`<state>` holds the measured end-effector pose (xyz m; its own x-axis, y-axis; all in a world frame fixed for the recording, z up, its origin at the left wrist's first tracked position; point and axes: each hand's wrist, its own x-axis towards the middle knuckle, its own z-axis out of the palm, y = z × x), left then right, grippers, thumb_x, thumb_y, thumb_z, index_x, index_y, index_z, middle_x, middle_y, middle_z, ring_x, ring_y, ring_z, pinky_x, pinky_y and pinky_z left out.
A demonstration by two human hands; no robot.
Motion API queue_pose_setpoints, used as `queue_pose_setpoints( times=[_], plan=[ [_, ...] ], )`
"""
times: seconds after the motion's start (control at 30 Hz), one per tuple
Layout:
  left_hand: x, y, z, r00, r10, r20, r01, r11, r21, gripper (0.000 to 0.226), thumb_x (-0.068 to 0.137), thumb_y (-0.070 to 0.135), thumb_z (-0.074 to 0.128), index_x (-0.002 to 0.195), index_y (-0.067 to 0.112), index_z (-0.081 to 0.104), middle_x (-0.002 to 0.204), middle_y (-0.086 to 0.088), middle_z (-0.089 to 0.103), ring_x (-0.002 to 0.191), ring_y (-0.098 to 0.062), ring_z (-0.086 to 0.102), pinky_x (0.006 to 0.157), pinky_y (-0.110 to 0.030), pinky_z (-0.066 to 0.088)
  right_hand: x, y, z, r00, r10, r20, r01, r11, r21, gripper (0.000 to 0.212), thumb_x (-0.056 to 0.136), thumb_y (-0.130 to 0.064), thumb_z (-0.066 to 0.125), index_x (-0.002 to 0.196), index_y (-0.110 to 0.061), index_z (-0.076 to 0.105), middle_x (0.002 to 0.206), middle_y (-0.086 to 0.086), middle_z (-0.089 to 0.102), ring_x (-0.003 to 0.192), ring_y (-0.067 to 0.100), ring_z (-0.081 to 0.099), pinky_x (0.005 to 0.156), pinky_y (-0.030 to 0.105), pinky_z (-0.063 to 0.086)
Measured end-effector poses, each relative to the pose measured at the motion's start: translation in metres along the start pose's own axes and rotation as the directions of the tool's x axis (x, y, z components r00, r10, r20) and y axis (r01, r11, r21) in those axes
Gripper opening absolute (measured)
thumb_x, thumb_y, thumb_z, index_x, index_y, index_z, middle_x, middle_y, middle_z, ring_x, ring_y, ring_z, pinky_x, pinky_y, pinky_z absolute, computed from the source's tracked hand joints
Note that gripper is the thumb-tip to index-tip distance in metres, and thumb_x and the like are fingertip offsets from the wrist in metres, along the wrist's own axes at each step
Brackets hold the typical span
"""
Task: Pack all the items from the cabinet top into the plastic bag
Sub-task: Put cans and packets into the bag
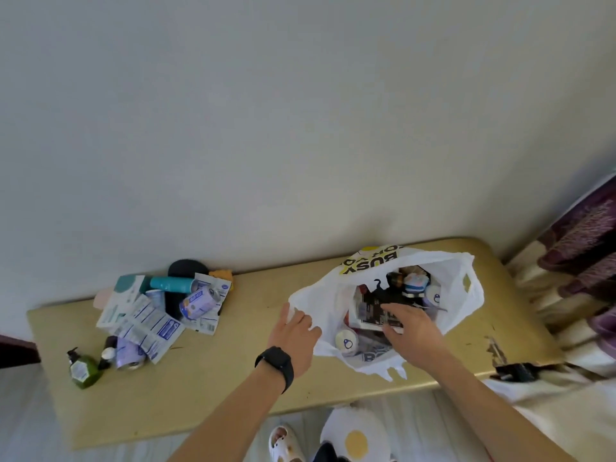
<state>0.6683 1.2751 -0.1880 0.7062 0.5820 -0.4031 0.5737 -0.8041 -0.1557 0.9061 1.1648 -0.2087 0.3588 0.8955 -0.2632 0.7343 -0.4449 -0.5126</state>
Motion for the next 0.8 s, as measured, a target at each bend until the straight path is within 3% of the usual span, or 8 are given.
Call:
queue_pose_setpoints(
  times=[0.1, 0.2, 0.3, 0.43, 0.53, 0.67, 0.8],
  plan=[
    [-0.017, 0.007, 0.016, 0.983, -0.085, -0.16, 0.053, 0.979, -0.195, 0.044, 0.086, 0.028, 0.058, 0.13, 0.031, 0.055, 0.144, -0.001, 0.047, 0.14, -0.025, 0.034, 0.116, -0.055, 0.014, -0.023, -0.003, -0.01, 0.99, -0.057, -0.127, 0.071, 0.992, 0.103, 0.042, 0.094, -0.029, 0.061, 0.136, -0.025, 0.058, 0.137, -0.007, 0.058, 0.13, 0.015, 0.048, 0.104, 0.026, 0.038],
    [-0.046, 0.017, 0.034, 0.913, -0.289, -0.288, 0.159, 0.903, -0.4, 0.056, 0.074, 0.027, 0.068, 0.128, 0.032, 0.056, 0.14, 0.001, 0.052, 0.131, -0.022, 0.045, 0.107, -0.052, 0.037, -0.053, -0.02, -0.005, 0.937, -0.17, -0.306, 0.236, 0.953, 0.193, 0.035, 0.089, -0.017, 0.069, 0.123, -0.023, 0.067, 0.122, -0.01, 0.064, 0.117, 0.011, 0.057, 0.096, 0.024, 0.048],
    [-0.081, 0.02, 0.059, 0.871, -0.486, -0.073, 0.367, 0.742, -0.562, 0.056, 0.087, 0.029, 0.058, 0.141, 0.029, 0.045, 0.151, 0.001, 0.039, 0.137, -0.022, 0.037, 0.113, -0.044, 0.028, -0.077, -0.042, 0.023, 0.89, -0.311, -0.335, 0.386, 0.903, 0.188, 0.031, 0.086, -0.012, 0.072, 0.115, -0.02, 0.072, 0.119, -0.009, 0.067, 0.113, 0.01, 0.06, 0.093, 0.024, 0.051],
    [-0.121, 0.012, 0.107, 0.829, -0.499, 0.251, 0.54, 0.603, -0.586, 0.058, 0.093, 0.033, 0.047, 0.148, 0.03, 0.032, 0.158, 0.001, 0.025, 0.144, -0.021, 0.024, 0.117, -0.039, 0.017, -0.099, -0.068, 0.082, 0.899, -0.42, -0.127, 0.436, 0.887, 0.154, 0.027, 0.086, -0.02, 0.069, 0.112, -0.025, 0.073, 0.121, -0.009, 0.067, 0.114, 0.011, 0.059, 0.094, 0.03, 0.053],
    [-0.141, -0.007, 0.142, 0.789, -0.461, 0.406, 0.612, 0.537, -0.58, 0.055, 0.095, 0.032, 0.045, 0.149, 0.029, 0.031, 0.16, -0.001, 0.023, 0.146, -0.022, 0.021, 0.117, -0.04, 0.017, -0.11, -0.094, 0.119, 0.9, -0.431, 0.066, 0.421, 0.899, 0.122, 0.032, 0.09, -0.035, 0.052, 0.115, -0.029, 0.071, 0.127, -0.011, 0.063, 0.121, 0.01, 0.054, 0.092, 0.032, 0.055],
    [-0.157, -0.051, 0.181, 0.734, -0.425, 0.529, 0.679, 0.47, -0.565, 0.058, 0.096, 0.034, 0.045, 0.151, 0.028, 0.028, 0.162, -0.003, 0.018, 0.147, -0.025, 0.019, 0.118, -0.043, 0.017, -0.095, -0.136, 0.157, 0.831, -0.365, 0.42, 0.403, 0.915, -0.003, 0.042, 0.097, -0.035, 0.043, 0.138, -0.033, 0.053, 0.149, -0.015, 0.042, 0.14, 0.009, 0.031, 0.111, 0.024, 0.033],
    [-0.161, -0.104, 0.216, 0.727, -0.422, 0.542, 0.687, 0.461, -0.562, 0.064, 0.097, 0.04, 0.045, 0.153, 0.029, 0.018, 0.163, -0.004, 0.011, 0.148, -0.027, 0.015, 0.119, -0.047, 0.016, -0.048, -0.192, 0.188, 0.779, -0.326, 0.535, 0.448, 0.887, -0.112, 0.045, 0.1, -0.034, 0.043, 0.145, -0.036, 0.041, 0.156, -0.012, 0.033, 0.144, 0.013, 0.024, 0.114, 0.027, 0.03]
  ],
)
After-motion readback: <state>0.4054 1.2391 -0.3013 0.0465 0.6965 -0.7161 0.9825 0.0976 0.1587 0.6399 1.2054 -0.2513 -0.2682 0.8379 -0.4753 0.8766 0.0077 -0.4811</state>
